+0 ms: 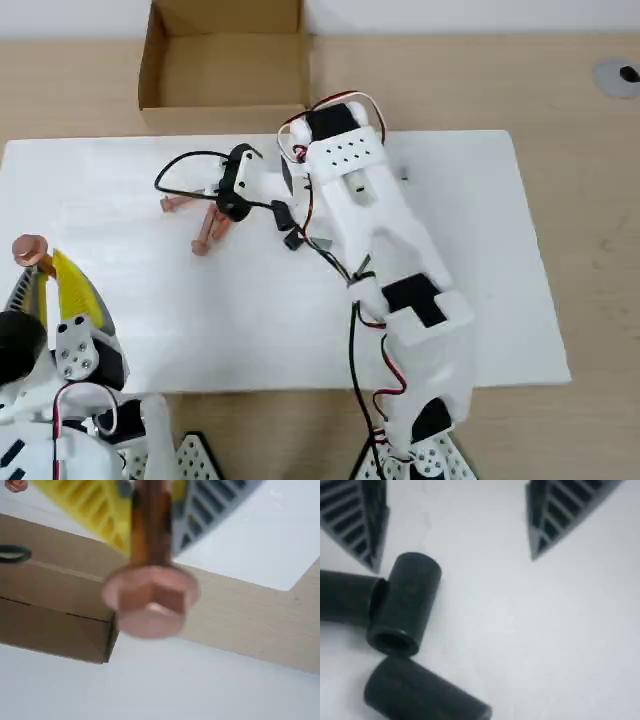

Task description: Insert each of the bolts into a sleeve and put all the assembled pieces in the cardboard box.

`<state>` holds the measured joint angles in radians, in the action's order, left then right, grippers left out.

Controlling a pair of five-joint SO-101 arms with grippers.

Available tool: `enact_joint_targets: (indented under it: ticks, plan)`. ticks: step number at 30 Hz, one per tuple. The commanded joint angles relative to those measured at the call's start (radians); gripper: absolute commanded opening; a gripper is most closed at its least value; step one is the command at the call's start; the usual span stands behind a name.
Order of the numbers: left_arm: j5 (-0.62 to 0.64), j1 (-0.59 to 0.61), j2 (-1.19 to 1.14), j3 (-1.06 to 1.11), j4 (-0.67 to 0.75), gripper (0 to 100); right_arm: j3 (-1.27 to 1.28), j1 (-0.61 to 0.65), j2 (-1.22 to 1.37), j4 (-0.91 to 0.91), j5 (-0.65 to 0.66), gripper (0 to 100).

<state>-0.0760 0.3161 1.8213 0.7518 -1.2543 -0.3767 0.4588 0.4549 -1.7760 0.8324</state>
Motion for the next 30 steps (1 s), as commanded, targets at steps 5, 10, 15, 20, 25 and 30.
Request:
enact_joint_targets:
  ticks: [5, 10, 15, 20, 25, 30]
  plan:
    - [-0.006, 0.005, 0.004, 0.003, 0.020, 1, -0.160, -0.128, 0.220, 0.002, 0.012, 23.9]
    - [-0.006, 0.005, 0.004, 0.003, 0.020, 1, -0.268, -0.145, 0.355, -0.012, 0.011, 23.9]
    - [-0.005, 0.005, 0.004, 0.005, 0.020, 1, -0.283, -0.104, 0.364, -0.012, 0.009, 23.9]
    - [-0.003, 0.005, 0.002, 0.005, 0.020, 1, -0.280, -0.054, 0.363, -0.012, 0.009, 23.9]
    - [-0.006, 0.005, 0.002, 0.005, 0.020, 1, -0.278, -0.019, 0.363, -0.012, 0.009, 23.9]
    - [-0.006, 0.005, 0.002, 0.005, 0.020, 1, -0.274, 0.002, 0.364, -0.014, 0.011, 23.9]
